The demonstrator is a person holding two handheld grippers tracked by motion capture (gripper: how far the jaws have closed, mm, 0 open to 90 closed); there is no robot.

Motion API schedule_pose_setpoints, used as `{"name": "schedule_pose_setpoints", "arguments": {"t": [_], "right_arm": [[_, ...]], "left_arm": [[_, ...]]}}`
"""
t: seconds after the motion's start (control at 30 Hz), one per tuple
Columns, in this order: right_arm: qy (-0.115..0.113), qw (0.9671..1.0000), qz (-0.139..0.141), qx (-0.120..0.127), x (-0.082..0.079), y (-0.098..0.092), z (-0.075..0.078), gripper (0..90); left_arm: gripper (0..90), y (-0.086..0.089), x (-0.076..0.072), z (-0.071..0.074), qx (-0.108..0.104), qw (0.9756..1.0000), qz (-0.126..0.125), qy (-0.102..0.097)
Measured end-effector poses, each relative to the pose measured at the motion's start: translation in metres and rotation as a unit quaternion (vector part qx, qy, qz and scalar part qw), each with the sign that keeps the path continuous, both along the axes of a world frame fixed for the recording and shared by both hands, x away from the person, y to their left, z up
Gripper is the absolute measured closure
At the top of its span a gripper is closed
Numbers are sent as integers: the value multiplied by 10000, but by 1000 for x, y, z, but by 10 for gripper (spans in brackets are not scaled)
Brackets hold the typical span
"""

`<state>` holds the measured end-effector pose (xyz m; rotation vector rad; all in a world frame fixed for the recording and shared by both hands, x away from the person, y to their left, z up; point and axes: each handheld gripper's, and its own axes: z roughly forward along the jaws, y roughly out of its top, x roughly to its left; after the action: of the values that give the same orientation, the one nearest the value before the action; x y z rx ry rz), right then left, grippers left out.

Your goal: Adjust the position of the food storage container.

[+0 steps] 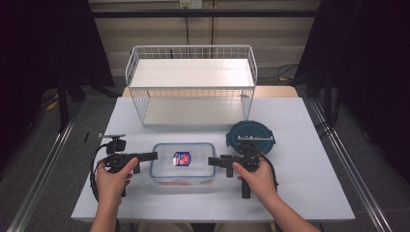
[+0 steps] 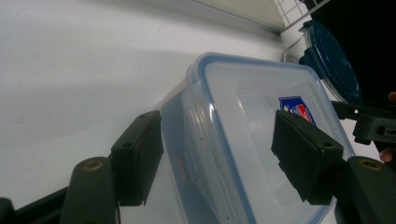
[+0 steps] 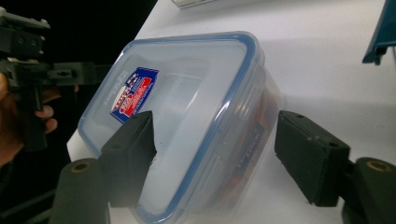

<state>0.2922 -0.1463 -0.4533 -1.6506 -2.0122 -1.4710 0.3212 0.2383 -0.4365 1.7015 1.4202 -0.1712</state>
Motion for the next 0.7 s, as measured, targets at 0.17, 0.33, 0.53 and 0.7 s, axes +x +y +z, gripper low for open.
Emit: {"name": "schedule_pose_setpoints", "arguments": {"t": [0.17, 0.33, 0.53, 0.7], "right_arm": [[206, 9996, -48, 210, 1, -1, -3, 341], [415, 9987, -26, 304, 1, 1, -7, 365], [568, 9976, -3, 396, 1, 4, -10, 396], [747, 9960, -56, 492, 2, 3, -12, 415]], "left_arm": [[338, -1, -1, -6, -34, 9999, -51, 97], [361, 0, -3, -11, -184, 9996, -55, 200], [369, 3, -4, -14, -363, 9990, -68, 247], [344, 3, -4, -17, -487, 9983, -134, 285]]}}
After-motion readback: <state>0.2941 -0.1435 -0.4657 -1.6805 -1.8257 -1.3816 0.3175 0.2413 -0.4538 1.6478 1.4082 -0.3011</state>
